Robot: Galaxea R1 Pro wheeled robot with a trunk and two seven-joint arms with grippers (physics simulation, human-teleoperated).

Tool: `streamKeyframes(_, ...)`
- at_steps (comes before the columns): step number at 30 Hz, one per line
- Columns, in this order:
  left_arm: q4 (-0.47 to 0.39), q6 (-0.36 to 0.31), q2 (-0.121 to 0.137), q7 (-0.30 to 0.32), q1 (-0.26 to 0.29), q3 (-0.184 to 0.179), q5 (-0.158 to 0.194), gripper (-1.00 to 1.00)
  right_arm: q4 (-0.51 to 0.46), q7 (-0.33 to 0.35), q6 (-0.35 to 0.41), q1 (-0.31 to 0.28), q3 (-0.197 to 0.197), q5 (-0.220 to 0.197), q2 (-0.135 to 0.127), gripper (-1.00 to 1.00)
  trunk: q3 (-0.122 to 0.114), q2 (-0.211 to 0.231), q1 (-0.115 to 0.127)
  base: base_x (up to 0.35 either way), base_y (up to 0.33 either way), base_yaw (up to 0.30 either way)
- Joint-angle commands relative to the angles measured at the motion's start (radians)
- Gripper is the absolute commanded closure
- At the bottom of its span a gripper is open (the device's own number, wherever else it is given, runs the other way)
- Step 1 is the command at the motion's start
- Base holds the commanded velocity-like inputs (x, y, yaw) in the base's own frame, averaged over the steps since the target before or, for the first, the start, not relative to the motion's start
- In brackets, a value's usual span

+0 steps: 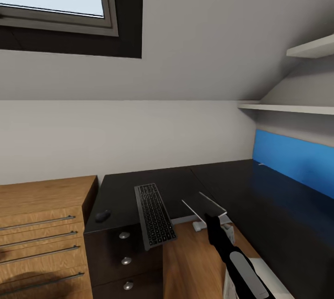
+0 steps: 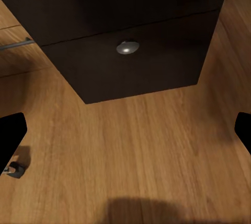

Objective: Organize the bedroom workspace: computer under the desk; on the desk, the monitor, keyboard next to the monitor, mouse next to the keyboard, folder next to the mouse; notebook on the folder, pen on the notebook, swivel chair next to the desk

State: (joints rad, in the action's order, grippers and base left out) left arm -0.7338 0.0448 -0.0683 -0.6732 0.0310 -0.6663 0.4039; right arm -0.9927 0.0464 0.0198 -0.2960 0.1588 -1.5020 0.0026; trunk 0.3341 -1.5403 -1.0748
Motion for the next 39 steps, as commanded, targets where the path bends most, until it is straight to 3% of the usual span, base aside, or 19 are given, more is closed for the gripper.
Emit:
streamKeyframes(1,0.000,0.005,0.001,-0.006,0.002,-0.006,0.010,-1.00,0.000,0.003,0.002,0.000,0.001,-0.012,0.001,1.00,0.001,-0.001,0.000,0.008,0.000,0.000)
streamKeyframes(39,0.000,0.006,0.001,-0.006,0.001,-0.006,0.010,-1.00,0.000,0.004,0.002,0.000,-0.005,-0.017,0.000,1.00,0.053,-0.001,0.000,0.001,0.000,0.021)
